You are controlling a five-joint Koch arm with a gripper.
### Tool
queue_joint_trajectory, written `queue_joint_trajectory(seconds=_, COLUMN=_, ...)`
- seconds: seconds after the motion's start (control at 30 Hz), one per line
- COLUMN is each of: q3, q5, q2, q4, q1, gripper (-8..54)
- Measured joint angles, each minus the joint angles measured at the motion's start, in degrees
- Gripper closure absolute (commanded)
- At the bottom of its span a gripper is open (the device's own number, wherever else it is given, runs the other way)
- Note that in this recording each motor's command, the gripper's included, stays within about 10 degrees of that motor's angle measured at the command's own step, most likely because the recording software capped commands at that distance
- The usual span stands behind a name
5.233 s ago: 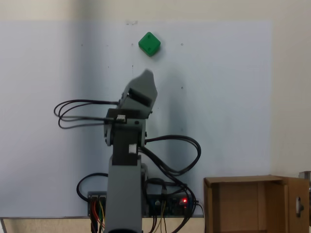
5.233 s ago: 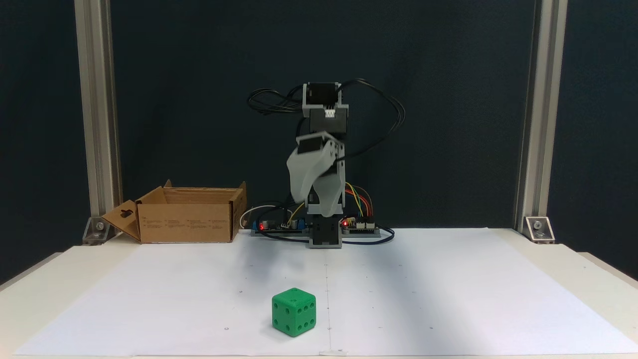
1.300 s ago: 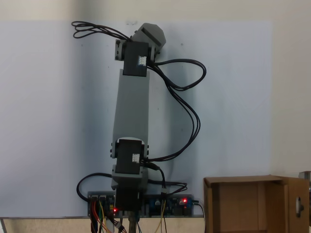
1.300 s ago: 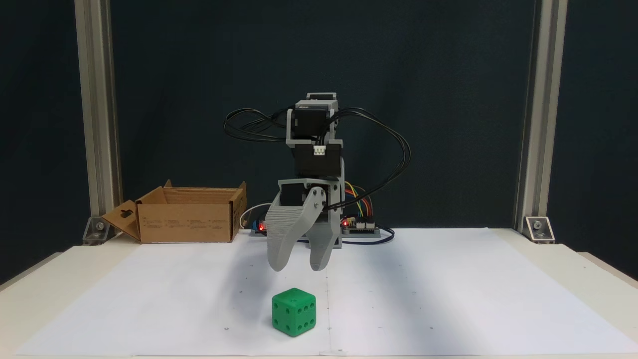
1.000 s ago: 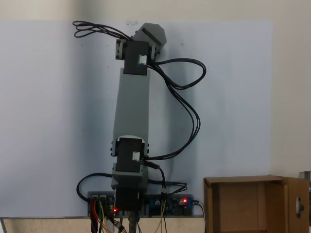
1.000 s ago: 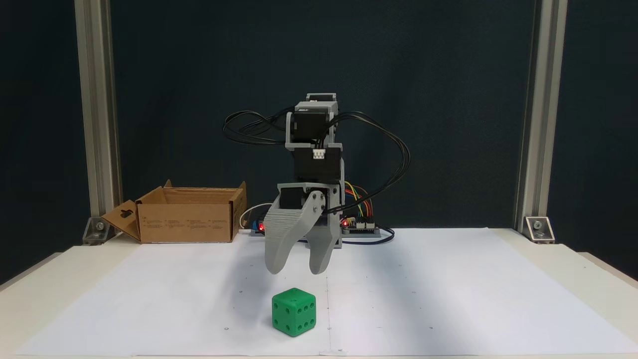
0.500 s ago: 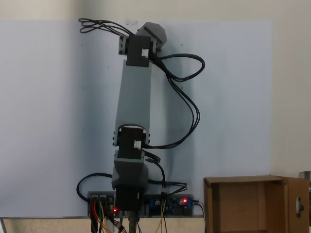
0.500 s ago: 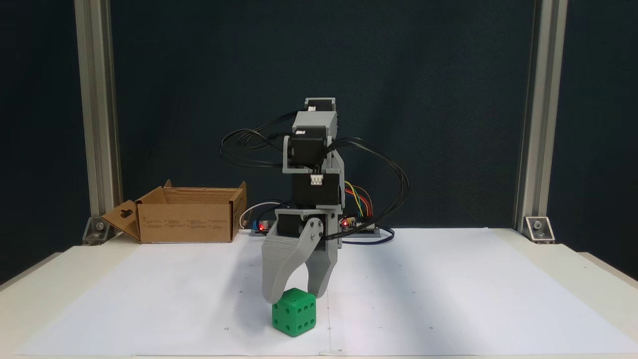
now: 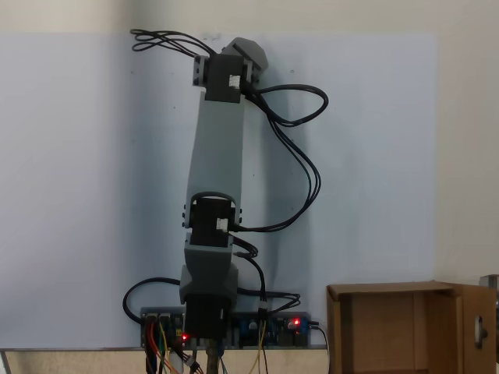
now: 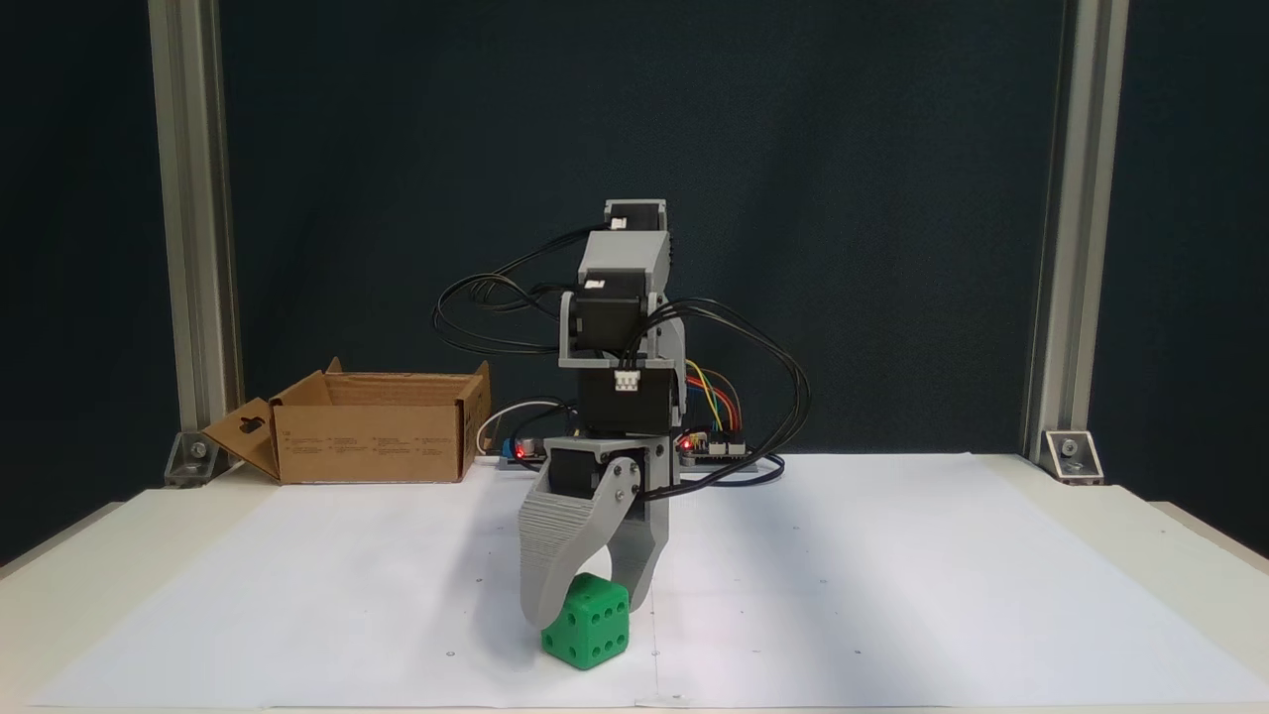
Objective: Grasp a green dice and put it in the bin.
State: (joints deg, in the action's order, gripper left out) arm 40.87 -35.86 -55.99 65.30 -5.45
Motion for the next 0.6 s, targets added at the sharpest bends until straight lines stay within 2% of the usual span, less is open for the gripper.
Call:
queue_joint_trajectory(seconds=0.1, q3=0.0, q5=0.0, q2=0.5, q4=0.0, q1=-0.1, gripper=9.1)
queue_joint_trajectory(seconds=0.2, q3=0.0, q5=0.0, q2=1.2, q4=0.0, q1=-0.1, gripper=13.6)
queue_joint_trajectory(seconds=0.4, q3=0.0, q5=0.0, q2=1.5, q4=0.0, q1=-0.6, gripper=14.9)
queue_joint_trajectory(seconds=0.47, q3=0.0, q5=0.0, q2=1.7, q4=-0.1, q1=-0.7, gripper=24.6)
queue_joint_trajectory(seconds=0.53, q3=0.0, q5=0.0, q2=1.8, q4=-0.6, q1=-0.9, gripper=31.2)
queue_joint_trajectory(seconds=0.6, q3=0.0, q5=0.0, q2=1.8, q4=-1.5, q1=-1.1, gripper=34.1)
